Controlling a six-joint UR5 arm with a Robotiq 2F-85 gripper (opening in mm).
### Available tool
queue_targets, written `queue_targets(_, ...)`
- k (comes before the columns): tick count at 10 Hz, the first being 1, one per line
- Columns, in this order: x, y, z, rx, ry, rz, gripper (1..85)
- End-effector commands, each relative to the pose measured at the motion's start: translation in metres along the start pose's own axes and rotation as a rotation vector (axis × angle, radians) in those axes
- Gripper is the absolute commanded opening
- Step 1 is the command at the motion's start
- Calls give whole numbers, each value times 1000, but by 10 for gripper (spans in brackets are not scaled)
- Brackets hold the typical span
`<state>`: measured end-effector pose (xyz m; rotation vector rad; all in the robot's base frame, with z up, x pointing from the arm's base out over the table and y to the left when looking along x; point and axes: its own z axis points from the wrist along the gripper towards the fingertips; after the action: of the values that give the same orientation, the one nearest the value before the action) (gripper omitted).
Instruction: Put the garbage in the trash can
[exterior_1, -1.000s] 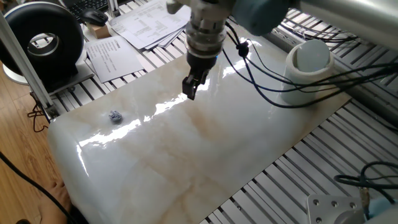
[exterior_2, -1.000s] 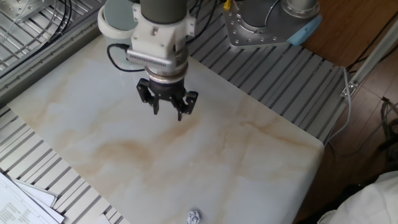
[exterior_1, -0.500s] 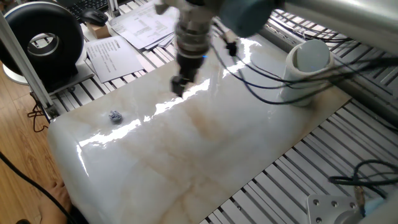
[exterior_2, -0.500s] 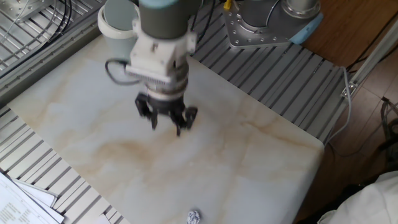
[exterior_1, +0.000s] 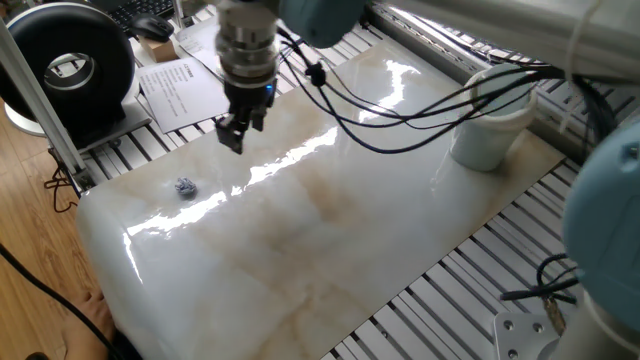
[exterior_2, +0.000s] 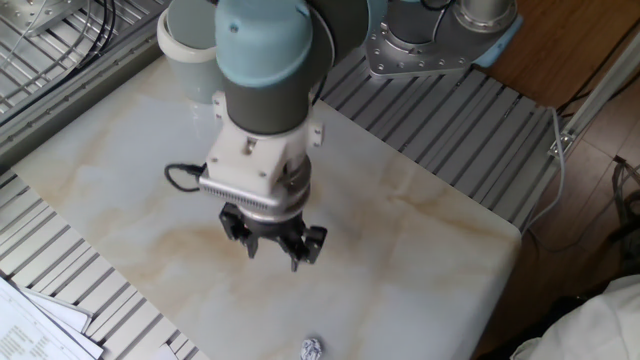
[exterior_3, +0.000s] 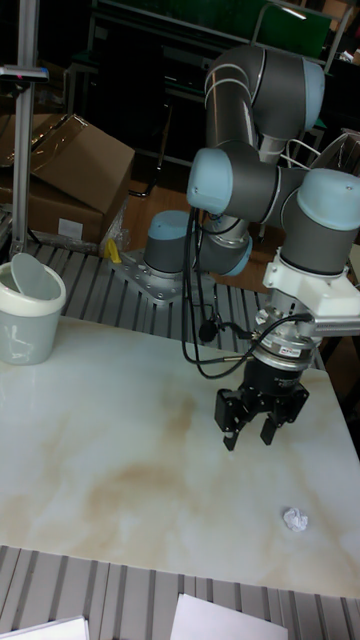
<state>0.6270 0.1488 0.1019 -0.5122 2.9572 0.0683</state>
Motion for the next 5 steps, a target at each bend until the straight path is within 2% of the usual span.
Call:
queue_targets(1, -15, 12, 1, -27, -21, 23, 600)
queue_targets(2, -17, 6, 1, -5, -27, 1, 590)
queue_targets(4, -18, 11, 1, -23, -30, -12, 587)
queue_targets(5, -24, 18, 7, -36, -40, -7, 587)
